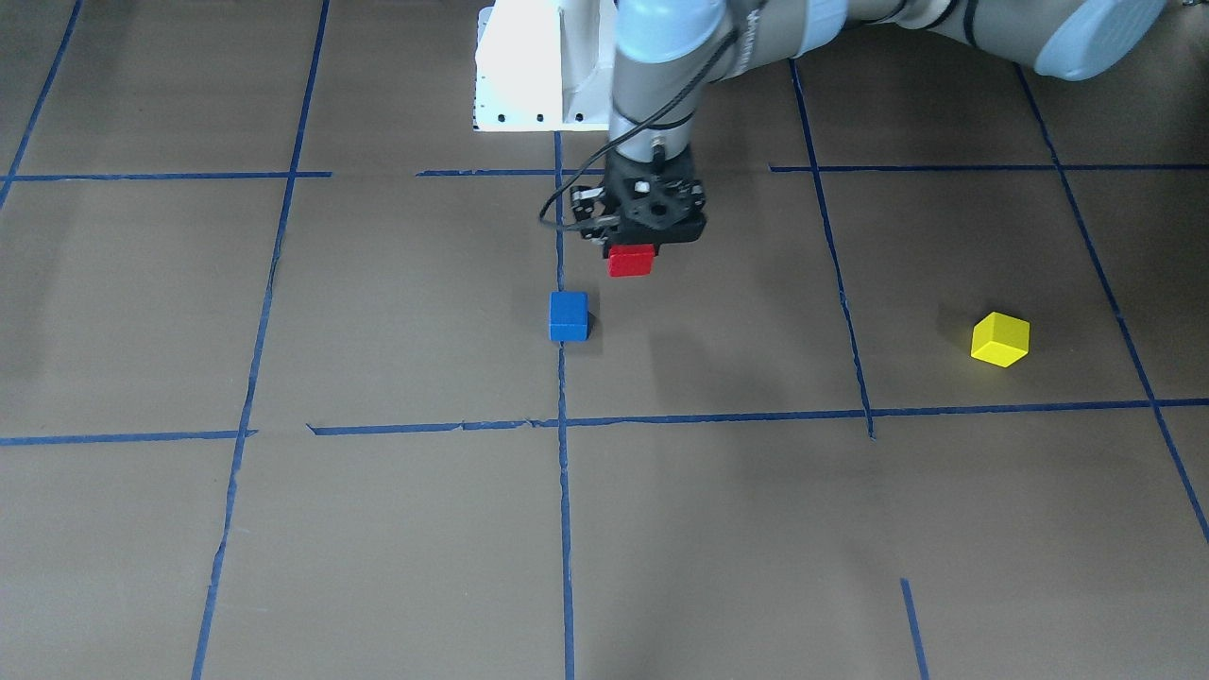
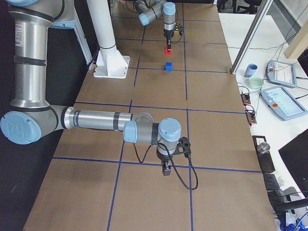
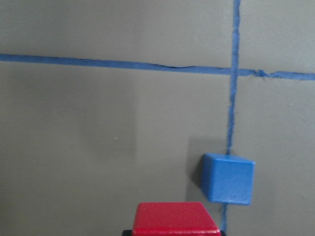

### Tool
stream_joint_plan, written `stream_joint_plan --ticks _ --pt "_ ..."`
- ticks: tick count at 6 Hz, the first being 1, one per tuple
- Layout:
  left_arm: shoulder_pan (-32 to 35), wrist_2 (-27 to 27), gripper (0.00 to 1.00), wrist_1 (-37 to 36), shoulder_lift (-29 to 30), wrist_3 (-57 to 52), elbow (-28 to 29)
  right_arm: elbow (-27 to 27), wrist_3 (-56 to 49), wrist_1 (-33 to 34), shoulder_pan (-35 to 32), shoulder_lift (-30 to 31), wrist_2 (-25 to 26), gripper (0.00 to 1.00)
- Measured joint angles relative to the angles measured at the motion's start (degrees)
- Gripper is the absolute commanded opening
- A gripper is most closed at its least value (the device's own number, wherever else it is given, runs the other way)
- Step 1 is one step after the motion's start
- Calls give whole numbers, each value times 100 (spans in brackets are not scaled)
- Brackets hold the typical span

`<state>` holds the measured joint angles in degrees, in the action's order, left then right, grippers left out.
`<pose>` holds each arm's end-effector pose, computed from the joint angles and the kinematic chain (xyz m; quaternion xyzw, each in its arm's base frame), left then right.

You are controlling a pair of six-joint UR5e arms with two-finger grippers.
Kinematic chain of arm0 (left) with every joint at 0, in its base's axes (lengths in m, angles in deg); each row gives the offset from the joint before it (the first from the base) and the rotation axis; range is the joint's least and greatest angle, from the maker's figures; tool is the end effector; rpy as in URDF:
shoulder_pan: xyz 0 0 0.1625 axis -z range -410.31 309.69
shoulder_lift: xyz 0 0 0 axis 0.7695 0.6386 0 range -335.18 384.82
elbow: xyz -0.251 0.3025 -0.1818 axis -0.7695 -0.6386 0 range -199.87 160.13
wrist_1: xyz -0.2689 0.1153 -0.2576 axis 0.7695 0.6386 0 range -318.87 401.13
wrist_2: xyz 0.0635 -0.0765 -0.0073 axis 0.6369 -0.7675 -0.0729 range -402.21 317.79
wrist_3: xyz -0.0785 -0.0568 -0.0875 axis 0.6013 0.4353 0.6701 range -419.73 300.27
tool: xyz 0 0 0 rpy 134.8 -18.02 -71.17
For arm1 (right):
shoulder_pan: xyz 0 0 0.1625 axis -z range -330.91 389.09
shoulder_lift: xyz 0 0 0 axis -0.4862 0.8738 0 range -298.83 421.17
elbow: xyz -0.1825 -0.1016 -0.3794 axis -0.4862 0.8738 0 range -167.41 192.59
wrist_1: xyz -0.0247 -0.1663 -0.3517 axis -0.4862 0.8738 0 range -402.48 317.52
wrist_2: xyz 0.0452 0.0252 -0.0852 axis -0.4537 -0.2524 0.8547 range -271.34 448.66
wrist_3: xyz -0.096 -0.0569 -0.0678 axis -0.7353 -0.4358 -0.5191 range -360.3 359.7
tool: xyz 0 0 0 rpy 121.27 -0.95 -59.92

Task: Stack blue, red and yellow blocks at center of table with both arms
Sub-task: 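Carry the red cube with the left gripper above the blue cube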

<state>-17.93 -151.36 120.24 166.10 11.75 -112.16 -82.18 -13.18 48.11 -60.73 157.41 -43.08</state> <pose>0.5531 -0.4578 0.1617 0.0143 0.3906 -0.0508 0.9190 0.0451 -0.4154 0.7034 0.0227 -0.3559 -0.0999 0.9289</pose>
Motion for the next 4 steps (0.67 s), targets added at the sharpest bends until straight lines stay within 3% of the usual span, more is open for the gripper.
stream_joint_plan --ticks 2,4 --pt "-148 129 12 372 255 89 651 14 -3 -5 0 0 0 100" --pt "-261 152 28 635 262 86 848 20 -6 -6 0 0 6 100"
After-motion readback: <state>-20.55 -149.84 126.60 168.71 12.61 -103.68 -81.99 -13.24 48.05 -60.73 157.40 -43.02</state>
